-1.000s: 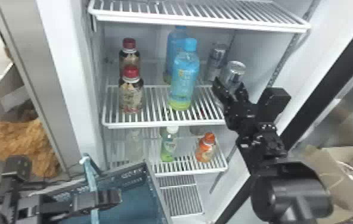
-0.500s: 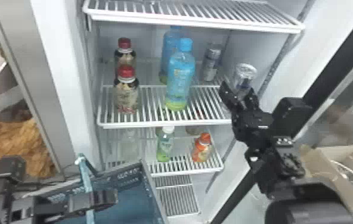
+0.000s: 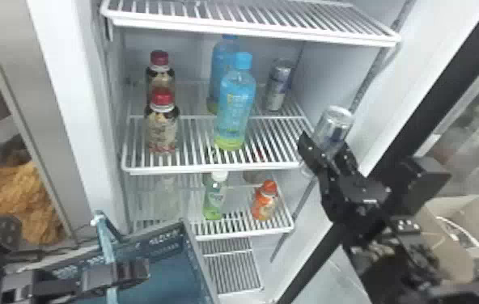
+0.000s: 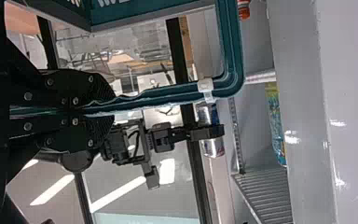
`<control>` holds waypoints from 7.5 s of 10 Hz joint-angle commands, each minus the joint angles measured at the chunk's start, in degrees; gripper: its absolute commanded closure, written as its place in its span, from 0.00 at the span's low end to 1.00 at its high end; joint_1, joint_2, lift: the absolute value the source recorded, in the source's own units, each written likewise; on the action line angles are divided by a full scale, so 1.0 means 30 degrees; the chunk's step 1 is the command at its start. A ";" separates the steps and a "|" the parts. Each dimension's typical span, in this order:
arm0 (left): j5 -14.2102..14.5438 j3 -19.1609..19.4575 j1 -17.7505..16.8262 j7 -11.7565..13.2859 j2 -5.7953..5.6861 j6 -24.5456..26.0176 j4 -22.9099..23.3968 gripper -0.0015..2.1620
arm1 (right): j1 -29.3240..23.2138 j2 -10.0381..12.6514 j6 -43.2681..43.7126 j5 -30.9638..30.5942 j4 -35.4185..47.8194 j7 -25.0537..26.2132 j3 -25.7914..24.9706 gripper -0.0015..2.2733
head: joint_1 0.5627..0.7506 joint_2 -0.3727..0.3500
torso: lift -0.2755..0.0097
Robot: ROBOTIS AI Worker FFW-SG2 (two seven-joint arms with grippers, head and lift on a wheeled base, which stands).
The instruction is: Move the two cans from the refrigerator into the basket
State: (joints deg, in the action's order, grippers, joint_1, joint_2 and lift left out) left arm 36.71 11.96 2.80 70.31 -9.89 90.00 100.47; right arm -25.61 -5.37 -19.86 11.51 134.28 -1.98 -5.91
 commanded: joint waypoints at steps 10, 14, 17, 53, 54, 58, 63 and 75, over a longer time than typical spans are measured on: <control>0.0026 0.0087 0.0048 -0.0028 0.0105 0.0011 0.0000 0.55 | -0.3883 -0.0291 -0.6458 0.2105 0.3264 -0.5054 0.1665 0.56 | 0.70 0.38 | 0.88; 0.0064 -0.0027 -0.0046 -0.0028 0.0105 0.0011 0.0000 0.55 | -0.1727 -0.0642 -0.6973 0.3057 0.0311 -0.7017 0.3150 0.56 | 0.70 0.50 | 0.88; 0.0064 -0.0065 -0.0046 -0.0086 0.0075 0.0011 0.0000 0.55 | -0.0415 -0.0847 -0.7442 0.3400 -0.1517 -0.8218 0.4217 0.56 | 0.70 0.60 | 0.88; 0.0369 -0.0218 0.0048 -0.0116 -0.0013 0.0011 -0.0328 0.55 | 0.8867 -0.0173 0.2589 -0.0485 -1.0704 0.0249 0.1741 0.05 | 0.70 0.25 | 0.88; 0.0369 -0.0218 0.0048 -0.0116 -0.0042 0.0011 -0.0328 0.55 | 0.9429 -0.0115 0.2589 -0.0637 -1.1314 0.0249 0.1741 0.05 | 0.70 0.25 | 0.88; 0.0407 -0.0332 0.0001 -0.0116 -0.0159 0.0011 -0.0422 0.55 | 1.1773 -0.0027 0.2589 -0.0675 -1.3845 0.0249 0.1741 0.05 | 0.70 0.25 | 0.88; 0.0483 -0.0446 -0.0046 -0.0145 -0.0218 0.0011 -0.0563 0.55 | 1.4351 0.0002 0.2636 -0.1627 -1.6892 0.0219 0.2084 0.05 | 0.70 0.26 | 0.88; 0.0598 -0.0408 -0.0046 -0.0174 -0.0188 0.0011 -0.0656 0.55 | 1.8570 0.0237 0.2683 -0.2922 -2.2658 0.0073 0.2541 0.06 | 0.70 0.28 | 0.88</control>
State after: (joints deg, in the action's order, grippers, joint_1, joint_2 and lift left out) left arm 38.47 10.74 2.68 69.78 -10.50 90.00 98.59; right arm 29.80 -4.72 -11.81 2.65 66.71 -1.76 1.68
